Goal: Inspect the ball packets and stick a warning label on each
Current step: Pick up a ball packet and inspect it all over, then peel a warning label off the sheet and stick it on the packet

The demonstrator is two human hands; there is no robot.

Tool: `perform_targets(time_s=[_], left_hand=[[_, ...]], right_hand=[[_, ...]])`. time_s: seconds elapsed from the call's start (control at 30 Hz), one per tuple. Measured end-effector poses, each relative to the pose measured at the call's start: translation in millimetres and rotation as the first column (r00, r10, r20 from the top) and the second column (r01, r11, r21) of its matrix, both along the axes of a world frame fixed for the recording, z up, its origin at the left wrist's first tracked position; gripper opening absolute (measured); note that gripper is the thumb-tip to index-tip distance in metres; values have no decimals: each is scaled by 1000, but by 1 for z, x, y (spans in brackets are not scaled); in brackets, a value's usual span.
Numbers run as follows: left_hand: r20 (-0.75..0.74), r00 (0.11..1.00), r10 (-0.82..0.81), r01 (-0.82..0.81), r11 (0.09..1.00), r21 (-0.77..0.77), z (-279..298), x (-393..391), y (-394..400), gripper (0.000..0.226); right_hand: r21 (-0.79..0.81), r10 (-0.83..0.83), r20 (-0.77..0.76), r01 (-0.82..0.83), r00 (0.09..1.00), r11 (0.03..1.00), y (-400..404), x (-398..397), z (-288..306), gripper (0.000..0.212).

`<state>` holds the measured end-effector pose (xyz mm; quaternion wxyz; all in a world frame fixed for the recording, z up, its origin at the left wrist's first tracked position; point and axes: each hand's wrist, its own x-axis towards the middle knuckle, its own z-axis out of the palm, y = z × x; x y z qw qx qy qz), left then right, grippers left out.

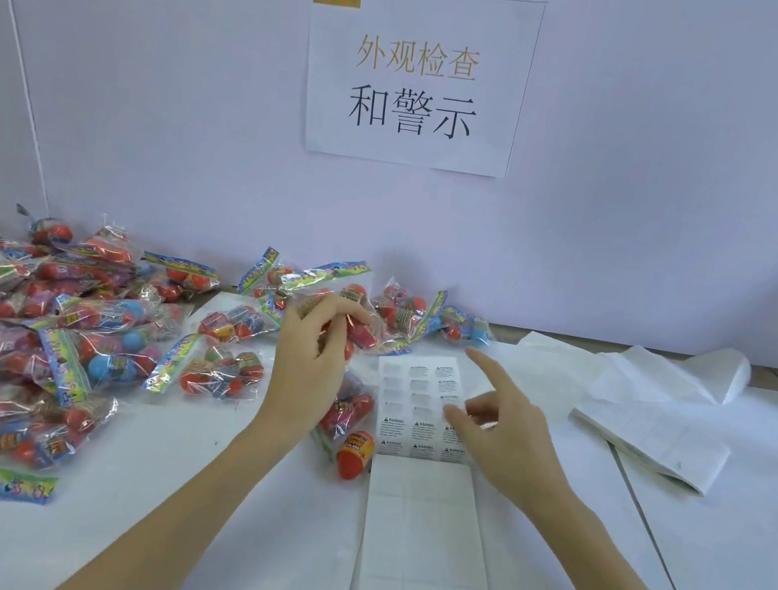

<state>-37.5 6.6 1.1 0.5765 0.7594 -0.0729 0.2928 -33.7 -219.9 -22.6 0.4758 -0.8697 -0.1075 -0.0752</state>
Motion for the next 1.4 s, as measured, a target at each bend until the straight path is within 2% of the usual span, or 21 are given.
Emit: perform_targets(time_s=[0.13,0.17,0.3,0.37,0.43,0.5,0.6,0.67,0.8,0.87,1.0,1.13,1.27,1.4], left_hand=[[-94,995,33,-29,998,50,-1,-4,-7,17],[-139,990,34,-22,996,83,-1,-4,-8,19],[-256,966,-22,52,993,110,-2,-5,-8,58],[-254,964,-76,98,992,74,-1,-6,-10,57],[-186,978,-98,112,992,64,-1,-6,-12,39],[-132,988,-82,94,992,87,-2,-4,-11,23],[-125,990,-69,88,985,150,-3,-3,-10,8],[-119,990,-70,90,981,171,-4,-2,-11,10],[-133,986,-101,125,975,182,-7,0,-11,33],[-121,985,-126,147,973,180,-9,2,-11,31],[-123,984,-130,154,965,214,-12,4,-9,30],[-139,977,-164,191,958,213,-9,3,-8,23],[-137,970,-201,228,947,226,-4,-2,-9,13],[-159,971,-179,208,961,184,-4,-4,-11,21]], right_hand=[[283,147,-88,-117,985,952,-2,-5,11,75],[310,183,-77,-151,980,939,-3,-7,16,77],[316,292,-20,-271,956,909,-2,-13,27,83],[301,339,-9,-321,941,898,0,-15,28,85],[292,367,14,-355,930,888,-1,-15,27,83],[282,348,62,-351,935,893,-1,-14,26,67],[216,226,173,-261,959,941,1,-12,24,42],[186,151,247,-200,957,962,2,-12,24,38],[158,44,289,-93,956,983,0,-10,23,25],[117,15,302,-53,953,992,-1,-9,22,16],[134,23,242,-57,970,989,-1,-7,22,20],[47,26,291,-42,956,998,-1,-8,23,25],[97,47,329,-83,943,992,-3,-10,27,26],[90,16,364,-52,931,995,-4,-10,27,24]])
